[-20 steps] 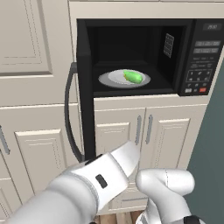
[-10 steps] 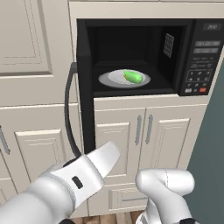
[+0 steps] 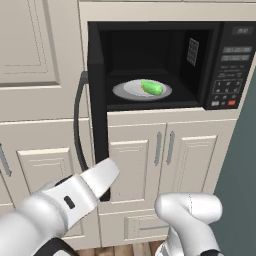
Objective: Pick the corn from the counter and place it in the microwave. Then turn on the microwave.
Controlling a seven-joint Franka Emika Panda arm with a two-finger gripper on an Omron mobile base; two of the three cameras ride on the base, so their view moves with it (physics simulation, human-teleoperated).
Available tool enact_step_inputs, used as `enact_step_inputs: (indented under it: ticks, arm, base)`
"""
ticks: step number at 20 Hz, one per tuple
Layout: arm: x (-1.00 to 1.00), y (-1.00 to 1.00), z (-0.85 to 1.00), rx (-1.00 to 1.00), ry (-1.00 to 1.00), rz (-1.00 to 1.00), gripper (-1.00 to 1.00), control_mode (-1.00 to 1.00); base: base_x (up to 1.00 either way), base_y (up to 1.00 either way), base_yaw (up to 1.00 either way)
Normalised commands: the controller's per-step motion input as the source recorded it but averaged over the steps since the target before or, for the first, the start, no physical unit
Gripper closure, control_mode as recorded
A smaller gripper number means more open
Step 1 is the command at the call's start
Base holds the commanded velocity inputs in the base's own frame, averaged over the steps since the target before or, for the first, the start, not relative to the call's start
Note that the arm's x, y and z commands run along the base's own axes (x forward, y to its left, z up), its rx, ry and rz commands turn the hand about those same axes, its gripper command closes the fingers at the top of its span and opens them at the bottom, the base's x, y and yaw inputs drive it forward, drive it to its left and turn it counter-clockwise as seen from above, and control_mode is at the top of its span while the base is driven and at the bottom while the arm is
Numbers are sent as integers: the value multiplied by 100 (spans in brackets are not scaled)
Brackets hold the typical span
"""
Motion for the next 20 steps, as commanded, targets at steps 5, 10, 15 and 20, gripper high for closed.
enact_step_inputs:
  ticks: [5,10,15,20]
  arm:
    - [22,20,-13,-1,-2,-3,100,-100]
    - [21,16,-13,0,-1,-3,100,-100]
    - [19,15,-8,0,-1,-4,100,-100]
    - [20,19,-12,0,0,-4,100,-100]
  base:
    - [0,0,0]
    - [0,0,0]
    - [0,0,0]
    - [0,0,0]
